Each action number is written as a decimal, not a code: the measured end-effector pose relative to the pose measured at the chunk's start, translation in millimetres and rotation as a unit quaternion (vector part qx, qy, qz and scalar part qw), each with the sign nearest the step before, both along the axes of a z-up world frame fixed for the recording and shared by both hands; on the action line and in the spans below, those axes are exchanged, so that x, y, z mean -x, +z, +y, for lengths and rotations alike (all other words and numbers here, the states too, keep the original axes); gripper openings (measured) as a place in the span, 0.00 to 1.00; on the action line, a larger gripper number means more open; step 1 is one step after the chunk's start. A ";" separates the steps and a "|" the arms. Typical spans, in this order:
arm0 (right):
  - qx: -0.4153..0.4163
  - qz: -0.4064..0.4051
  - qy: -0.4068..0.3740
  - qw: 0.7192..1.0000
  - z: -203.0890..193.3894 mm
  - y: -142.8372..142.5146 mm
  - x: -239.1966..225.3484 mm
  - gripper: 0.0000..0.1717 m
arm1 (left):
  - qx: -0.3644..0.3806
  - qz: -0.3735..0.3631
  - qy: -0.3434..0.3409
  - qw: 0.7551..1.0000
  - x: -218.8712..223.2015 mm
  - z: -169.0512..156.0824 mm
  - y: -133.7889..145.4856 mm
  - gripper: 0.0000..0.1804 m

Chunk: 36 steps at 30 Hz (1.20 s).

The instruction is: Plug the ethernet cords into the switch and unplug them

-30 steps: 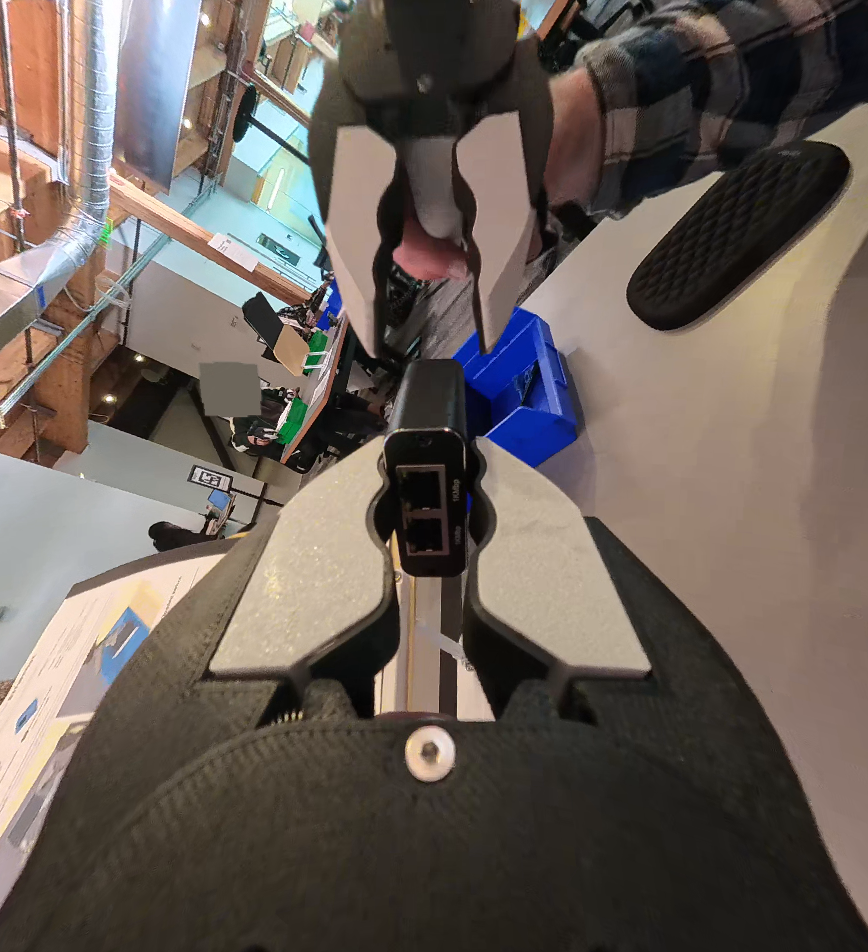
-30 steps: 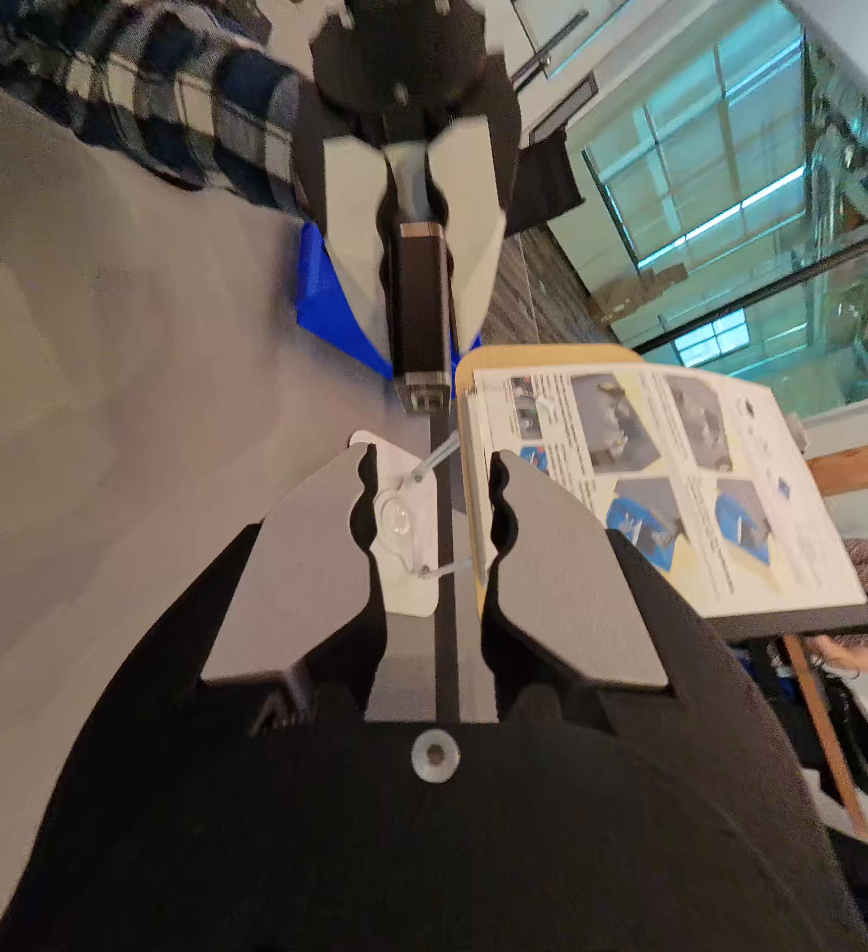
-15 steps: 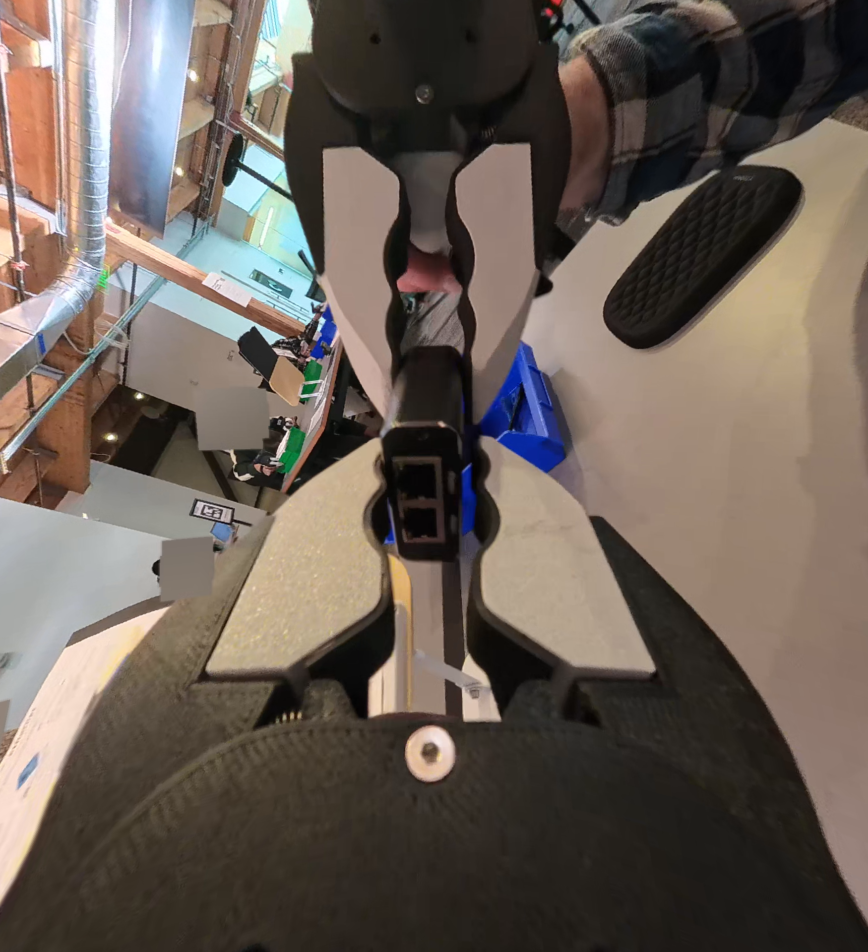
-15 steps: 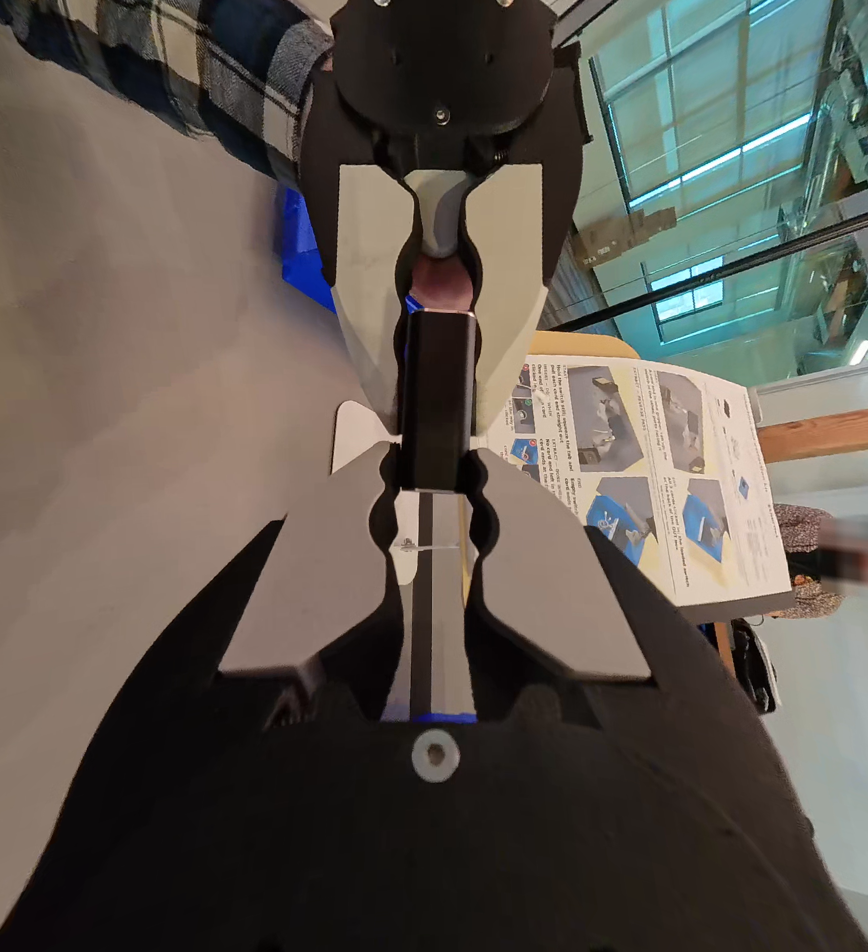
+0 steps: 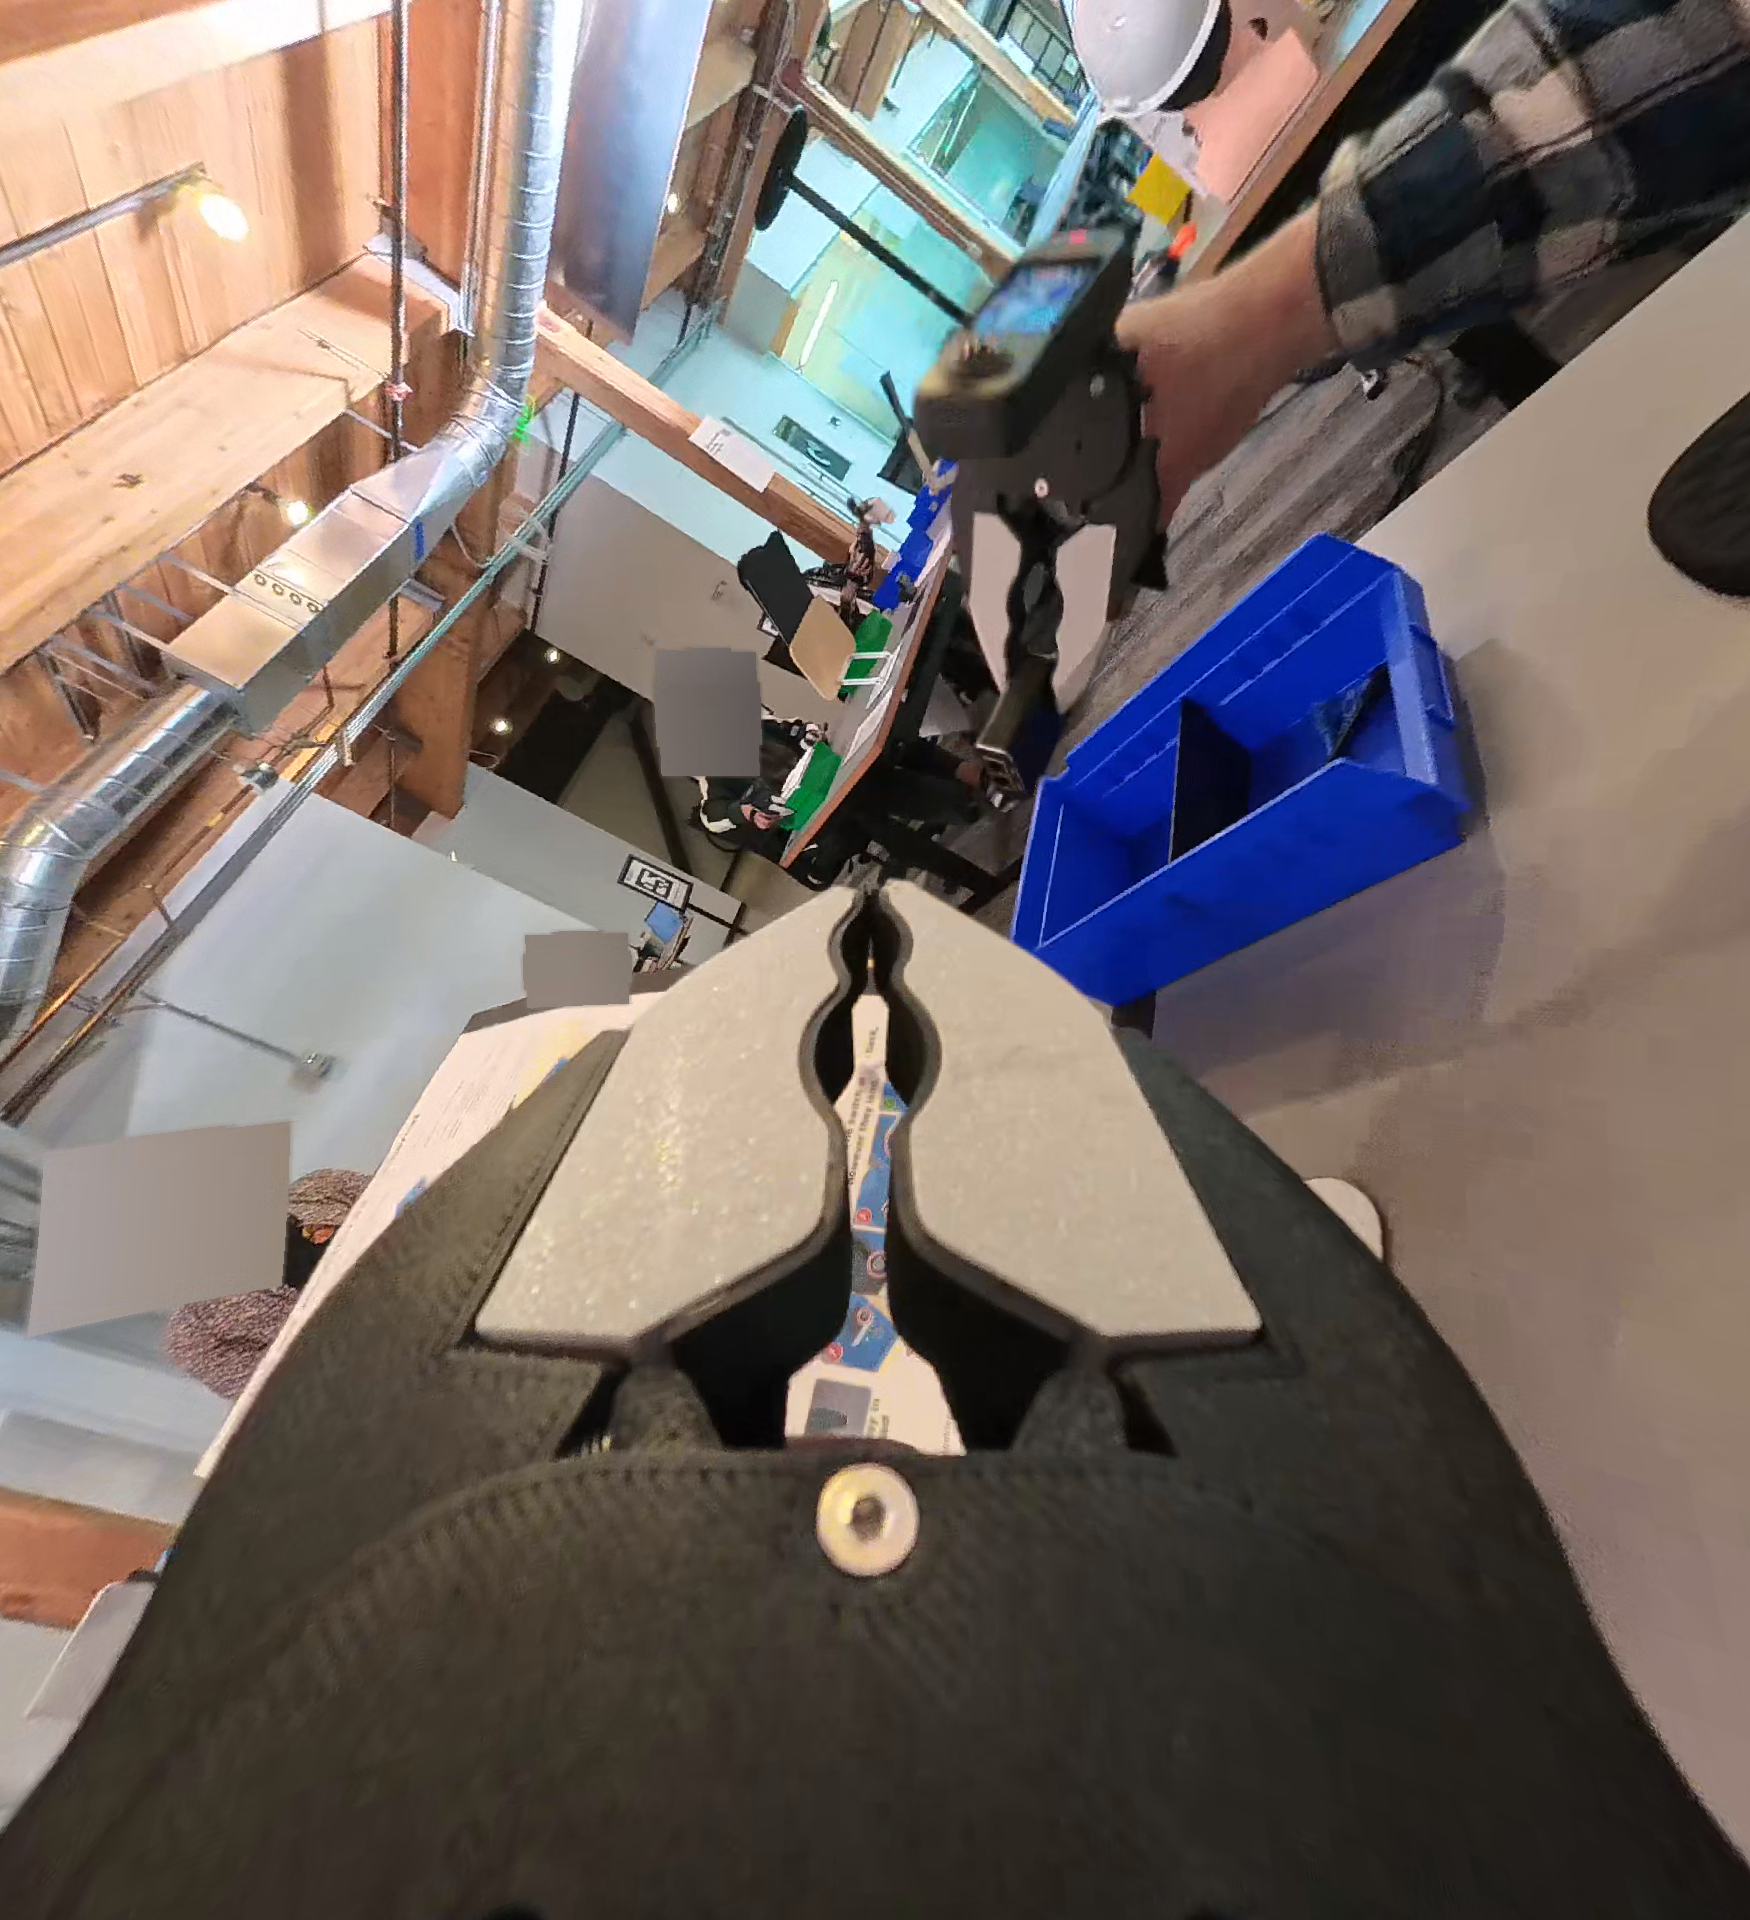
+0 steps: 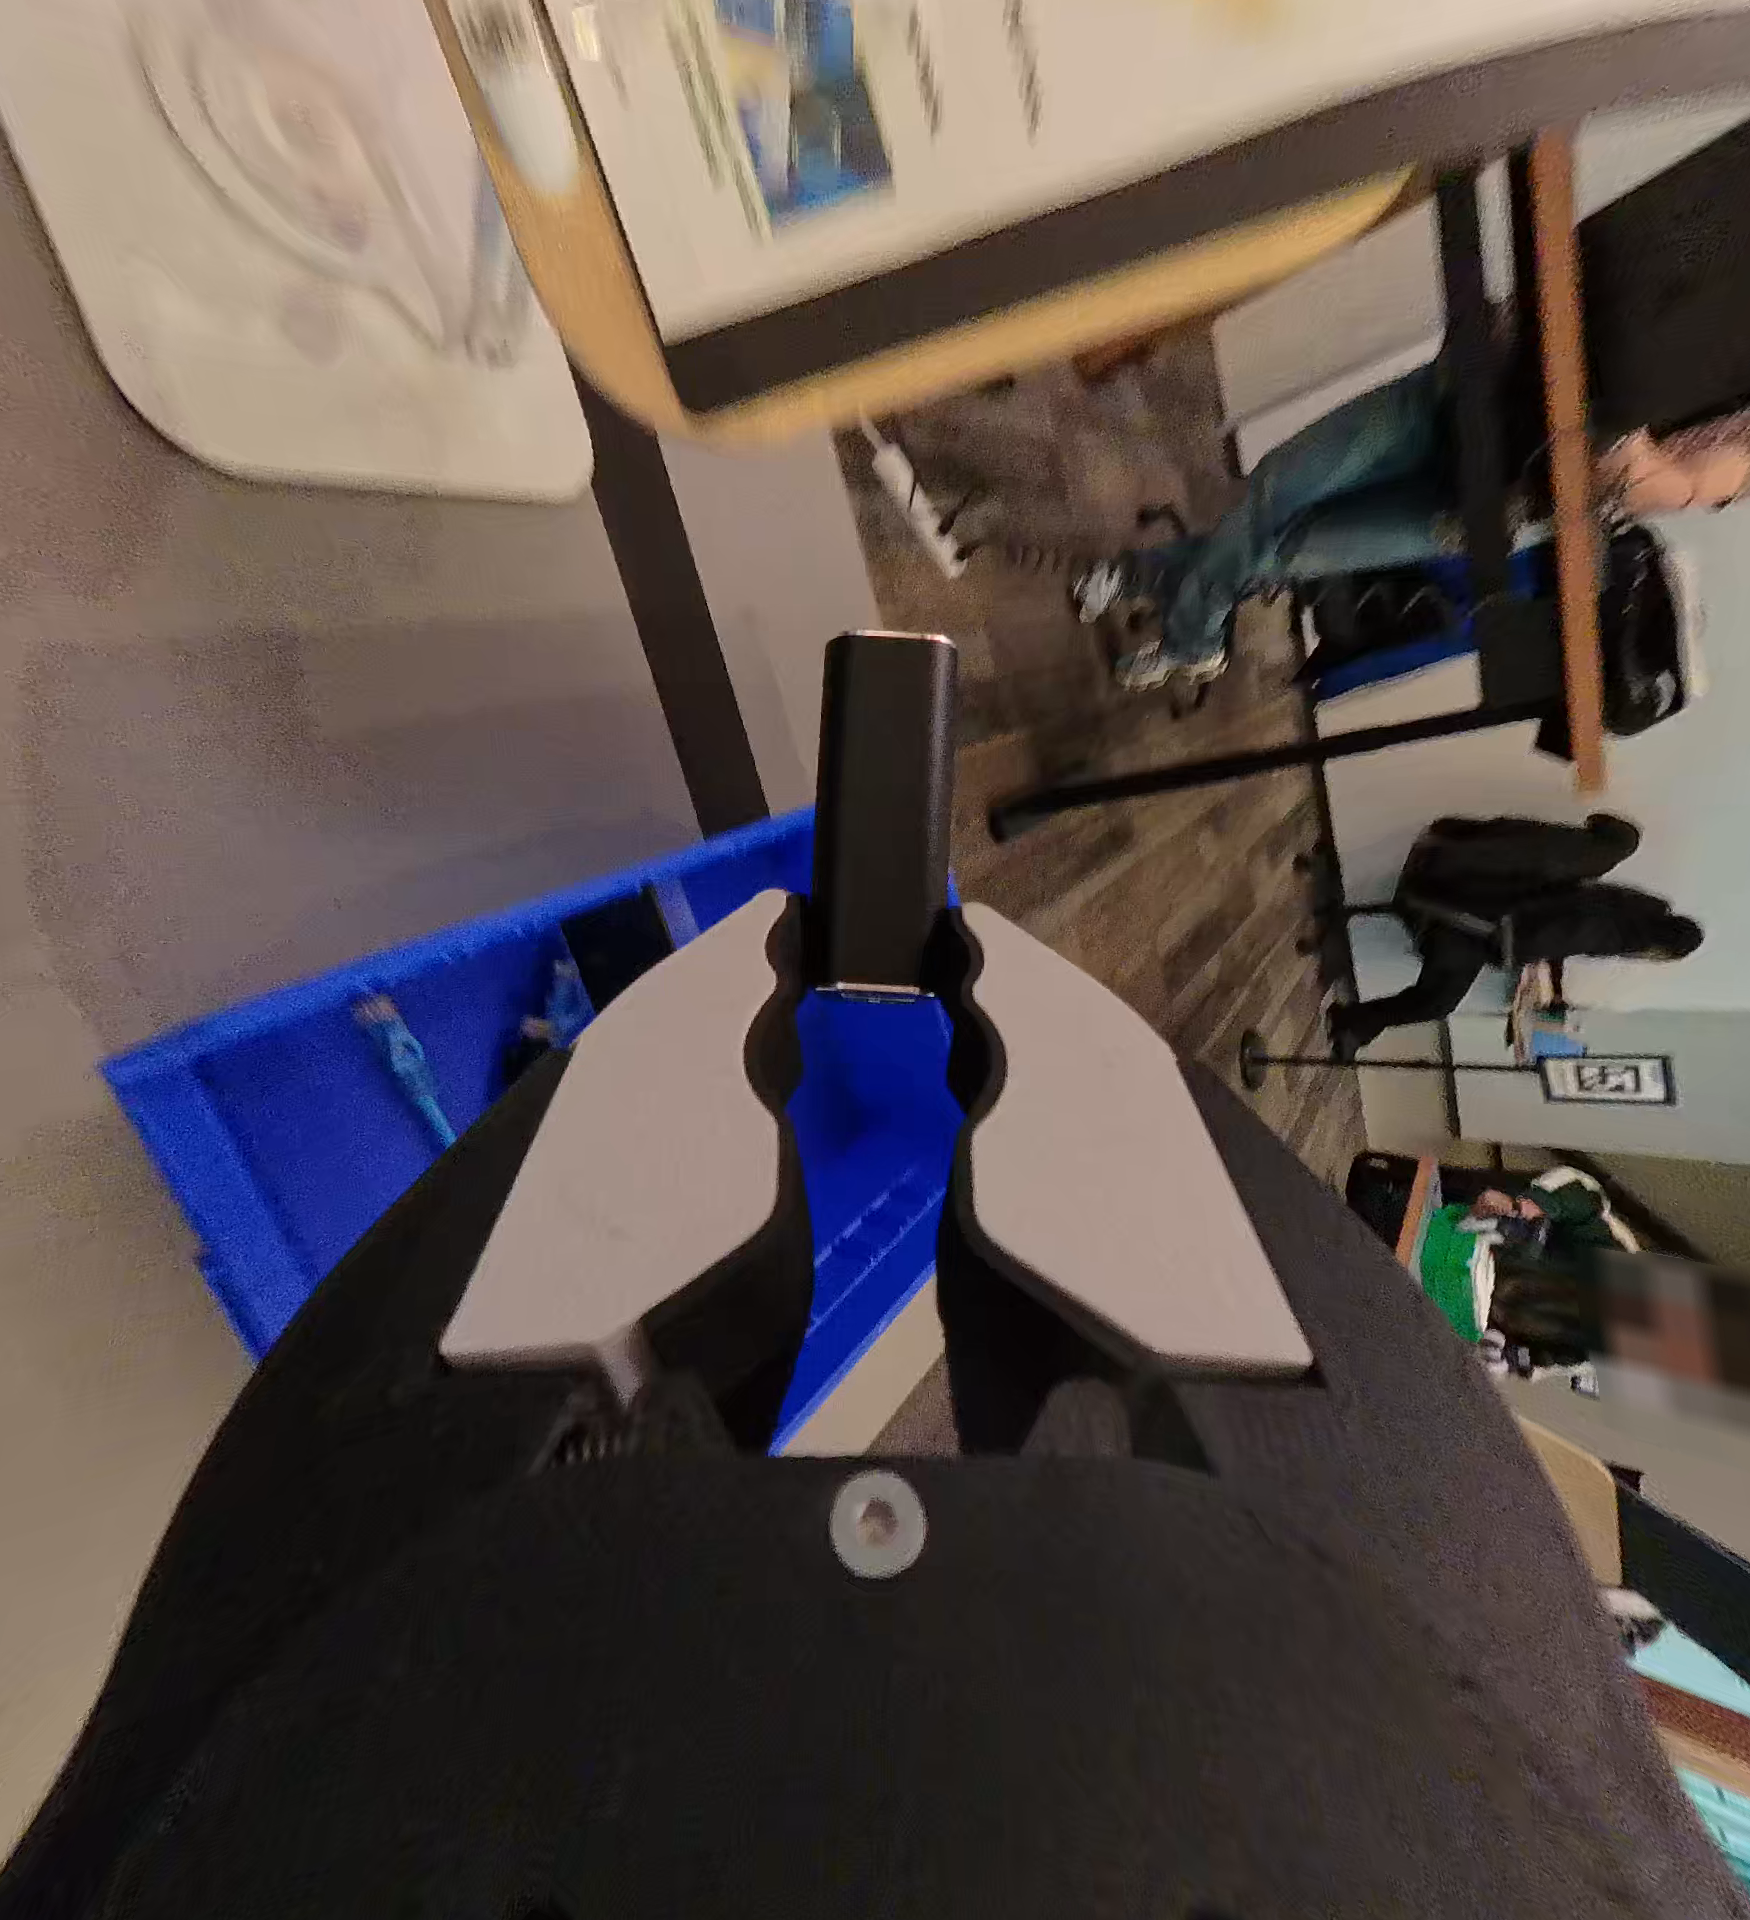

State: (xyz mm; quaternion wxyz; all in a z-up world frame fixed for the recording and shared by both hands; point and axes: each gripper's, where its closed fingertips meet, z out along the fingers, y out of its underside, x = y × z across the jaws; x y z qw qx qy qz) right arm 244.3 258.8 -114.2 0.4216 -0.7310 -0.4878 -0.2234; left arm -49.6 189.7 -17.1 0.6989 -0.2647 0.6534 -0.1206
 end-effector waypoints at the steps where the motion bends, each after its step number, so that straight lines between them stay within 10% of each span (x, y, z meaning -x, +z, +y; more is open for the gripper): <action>1: 0.018 -0.005 -0.013 1.000 9.6 -13.8 -12.3 0.15 | 0.001 -0.001 0.003 1.000 -0.2 2.7 -2.1 0.00; 12: 0.169 -0.024 -0.104 0.980 90.6 -129.9 -101.5 0.15 | 0.002 0.010 0.026 1.000 6.1 26.3 -9.2 0.00; 23: 0.268 -0.046 -0.143 0.952 105.6 -187.6 -131.4 0.16 | 0.002 0.019 0.034 0.999 8.4 30.2 -11.2 0.00; 26: 0.258 -0.004 -0.153 0.954 105.4 -175.8 -126.1 0.35 | 0.003 0.018 0.035 0.999 10.8 29.4 -9.4 0.00; 36: 0.098 0.058 -0.170 0.979 38.5 -44.9 -101.7 0.33 | 0.008 -0.002 0.044 0.999 20.1 23.3 3.9 0.02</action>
